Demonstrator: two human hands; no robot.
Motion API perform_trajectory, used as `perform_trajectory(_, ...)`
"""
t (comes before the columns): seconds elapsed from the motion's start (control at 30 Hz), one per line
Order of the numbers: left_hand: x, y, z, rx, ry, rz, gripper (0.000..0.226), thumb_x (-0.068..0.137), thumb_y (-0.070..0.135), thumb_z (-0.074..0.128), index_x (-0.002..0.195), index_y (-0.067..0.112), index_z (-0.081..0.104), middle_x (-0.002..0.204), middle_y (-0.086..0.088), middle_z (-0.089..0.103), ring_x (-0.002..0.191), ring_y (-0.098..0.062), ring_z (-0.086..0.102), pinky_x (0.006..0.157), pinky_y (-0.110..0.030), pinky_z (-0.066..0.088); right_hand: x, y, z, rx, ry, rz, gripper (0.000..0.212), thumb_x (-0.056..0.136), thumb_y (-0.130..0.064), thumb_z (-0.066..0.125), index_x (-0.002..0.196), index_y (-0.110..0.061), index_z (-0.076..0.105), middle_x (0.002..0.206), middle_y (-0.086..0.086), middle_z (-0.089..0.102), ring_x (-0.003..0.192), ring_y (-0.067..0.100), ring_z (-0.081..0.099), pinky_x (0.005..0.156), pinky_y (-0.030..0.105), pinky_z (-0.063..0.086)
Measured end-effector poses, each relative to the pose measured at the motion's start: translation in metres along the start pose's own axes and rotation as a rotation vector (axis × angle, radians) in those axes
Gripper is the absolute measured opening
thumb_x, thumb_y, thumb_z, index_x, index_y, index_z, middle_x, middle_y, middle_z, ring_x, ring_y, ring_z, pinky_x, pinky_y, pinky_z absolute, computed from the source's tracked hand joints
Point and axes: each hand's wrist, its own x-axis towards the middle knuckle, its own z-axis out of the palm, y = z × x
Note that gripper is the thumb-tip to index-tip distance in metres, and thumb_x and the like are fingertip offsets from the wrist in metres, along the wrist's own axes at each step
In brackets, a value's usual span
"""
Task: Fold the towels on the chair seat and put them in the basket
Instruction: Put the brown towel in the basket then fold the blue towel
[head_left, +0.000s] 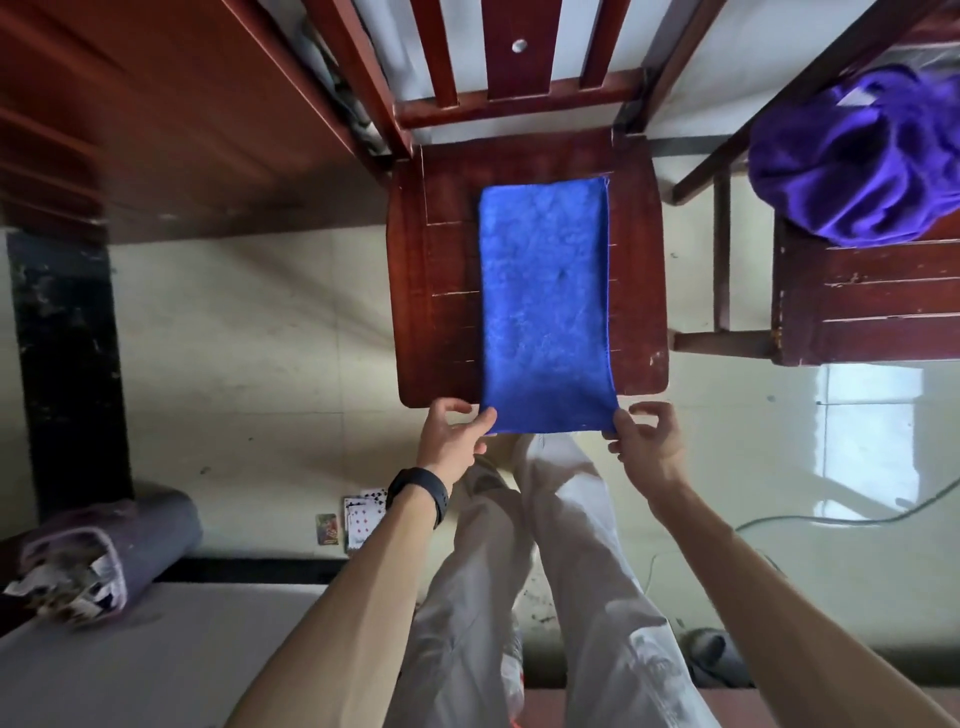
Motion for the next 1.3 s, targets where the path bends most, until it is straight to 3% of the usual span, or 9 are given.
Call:
perform_trajectory(0.13,-0.021,-0.011,-0.009,0.019,-0.012,0.019,0.027,0.084,0.02,0.073,0.1,0.018,0.051,0.077,-0.004,0.067,0.054,-0.017,0.055,0.051,-0.026,0.039,-0.035,0.015,-0.001,-0.101,0.005,-0.094,0.004,0.101,-0.026,0.047,0.104,-0.026,0.048,0.074,-0.002,0.072,0.063,0.013,0.069,0.068,0.032,0.048)
perform_trajectory(0.23,-0.034,-0.016,-0.016,0.031,-0.012,0.061,0.02,0.085,0.016,0.073,0.096,0.015,0.055,0.075,-0.004,0.066,0.051,-0.017,0.051,0.047,-0.022,0.04,-0.055,0.019,-0.002,-0.15,-0.025,-0.134,0.016,0.1,-0.021,0.045,0.098,-0.033,0.054,0.071,-0.004,0.07,0.07,0.022,0.069,0.067,0.029,0.048)
perform_trajectory(0.43,-0.04,0.015,-0.03,0.08,-0.108,0.097,0.014,0.086,0.023,0.073,0.098,0.016,0.072,0.081,0.001,0.07,0.055,-0.016,0.052,0.052,-0.02,0.041,-0.058,-0.009,-0.014,-0.091,-0.105,-0.185,0.011,0.094,-0.023,0.055,0.098,-0.03,0.062,0.084,-0.003,0.071,0.063,0.005,0.069,0.062,0.019,0.047)
perform_trajectory(0.57,-0.029,0.052,-0.043,0.264,-0.303,0.214,0.027,0.08,0.025,0.08,0.106,0.025,0.072,0.085,0.006,0.072,0.072,-0.009,0.064,0.064,-0.013,0.045,-0.034,-0.044,-0.029,-0.208,-0.194,-0.257,0.033,0.08,-0.017,0.073,0.105,-0.035,0.062,0.085,-0.011,0.071,0.069,-0.002,0.067,0.061,0.011,0.046)
perform_trajectory(0.73,0.01,0.102,-0.033,0.665,-0.05,0.51,0.018,0.081,0.042,0.075,0.088,0.025,0.073,0.083,0.008,0.068,0.076,-0.005,0.062,0.067,-0.017,0.044,0.021,-0.085,-0.03,-0.299,-0.076,-0.36,0.007,0.091,-0.036,0.067,0.097,-0.032,0.069,0.082,-0.009,0.07,0.076,0.007,0.067,0.065,0.014,0.043)
perform_trajectory(0.9,0.063,0.141,-0.006,0.411,-0.074,0.456,0.023,0.088,0.04,0.068,0.09,0.018,0.069,0.078,0.009,0.067,0.075,-0.011,0.062,0.079,-0.035,0.051,0.077,-0.121,-0.016,-0.347,-0.03,-0.358,0.025,0.097,-0.043,0.055,0.104,-0.022,0.068,0.096,-0.005,0.062,0.074,-0.002,0.054,0.06,0.001,0.037)
perform_trajectory(1.07,0.101,0.162,0.022,0.442,0.067,0.438,0.028,0.096,0.041,0.056,0.088,0.015,0.062,0.071,0.008,0.056,0.073,-0.017,0.053,0.063,-0.028,0.035,0.124,-0.143,0.002,-0.31,-0.03,-0.308,0.032,0.101,-0.05,0.044,0.104,-0.023,0.062,0.084,-0.009,0.063,0.075,0.013,0.057,0.056,0.011,0.034)
perform_trajectory(1.17,0.114,0.167,0.031,0.481,0.117,0.443,0.032,0.099,0.04,0.051,0.091,0.01,0.063,0.08,0.001,0.06,0.083,-0.025,0.058,0.067,-0.029,0.034,0.142,-0.147,0.01,-0.333,-0.02,-0.327,0.037,0.101,-0.05,0.043,0.099,-0.019,0.061,0.075,-0.009,0.061,0.077,0.021,0.058,0.061,0.028,0.037)
perform_trajectory(1.3,0.128,0.166,0.035,0.513,0.164,0.45,0.037,0.101,0.039,0.047,0.093,0.007,0.062,0.085,-0.006,0.062,0.09,-0.033,0.06,0.073,-0.034,0.04,0.155,-0.148,0.019,-0.351,0.0,-0.347,0.041,0.1,-0.053,0.042,0.095,-0.017,0.061,0.077,0.001,0.066,0.079,0.026,0.06,0.071,0.036,0.046)
